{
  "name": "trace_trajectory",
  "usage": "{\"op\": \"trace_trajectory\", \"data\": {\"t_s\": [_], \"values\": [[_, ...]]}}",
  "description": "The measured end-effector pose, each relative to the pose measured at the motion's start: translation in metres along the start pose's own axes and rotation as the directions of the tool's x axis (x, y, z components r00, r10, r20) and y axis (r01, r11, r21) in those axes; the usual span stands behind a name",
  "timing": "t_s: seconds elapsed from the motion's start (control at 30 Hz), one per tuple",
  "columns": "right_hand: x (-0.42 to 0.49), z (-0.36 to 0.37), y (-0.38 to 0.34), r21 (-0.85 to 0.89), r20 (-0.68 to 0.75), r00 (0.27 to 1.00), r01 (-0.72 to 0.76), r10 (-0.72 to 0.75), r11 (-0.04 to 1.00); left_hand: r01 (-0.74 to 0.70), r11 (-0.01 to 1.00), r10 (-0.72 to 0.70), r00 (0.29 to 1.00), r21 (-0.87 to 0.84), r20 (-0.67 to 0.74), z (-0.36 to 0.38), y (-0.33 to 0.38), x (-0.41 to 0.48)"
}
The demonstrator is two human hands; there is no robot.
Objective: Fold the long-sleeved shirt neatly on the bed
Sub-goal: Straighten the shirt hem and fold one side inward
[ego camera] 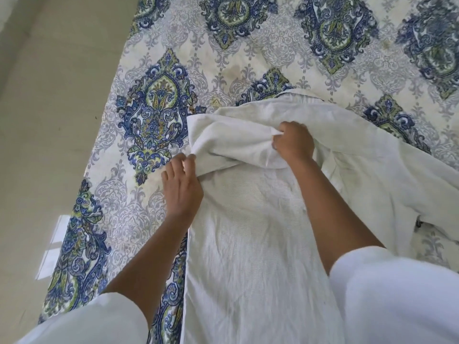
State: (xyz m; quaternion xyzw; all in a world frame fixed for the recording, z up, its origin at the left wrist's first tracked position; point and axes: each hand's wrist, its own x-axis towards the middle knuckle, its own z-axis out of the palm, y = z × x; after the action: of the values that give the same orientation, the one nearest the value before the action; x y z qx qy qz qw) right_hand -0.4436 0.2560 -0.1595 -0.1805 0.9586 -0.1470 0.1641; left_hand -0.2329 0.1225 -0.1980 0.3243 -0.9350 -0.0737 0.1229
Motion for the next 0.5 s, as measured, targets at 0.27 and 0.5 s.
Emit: {"op": "trace_trajectory", "data": {"t_s": [0.27, 0.5], "values": [[0.019, -0.047, 0.06, 0.064, 0.008, 0.995, -0.104, 0.104, 0.993, -0.07, 0.996, 0.073, 0.996, -0.055, 0.058, 0.0, 0.003, -0.003], [-0.01, -0.014, 0.021, -0.092, -0.162, 0.986, 0.027, -0.042, 0.995, -0.213, 0.976, 0.217, 0.971, -0.046, 0.099, 0.004, 0.014, -0.018]]}}
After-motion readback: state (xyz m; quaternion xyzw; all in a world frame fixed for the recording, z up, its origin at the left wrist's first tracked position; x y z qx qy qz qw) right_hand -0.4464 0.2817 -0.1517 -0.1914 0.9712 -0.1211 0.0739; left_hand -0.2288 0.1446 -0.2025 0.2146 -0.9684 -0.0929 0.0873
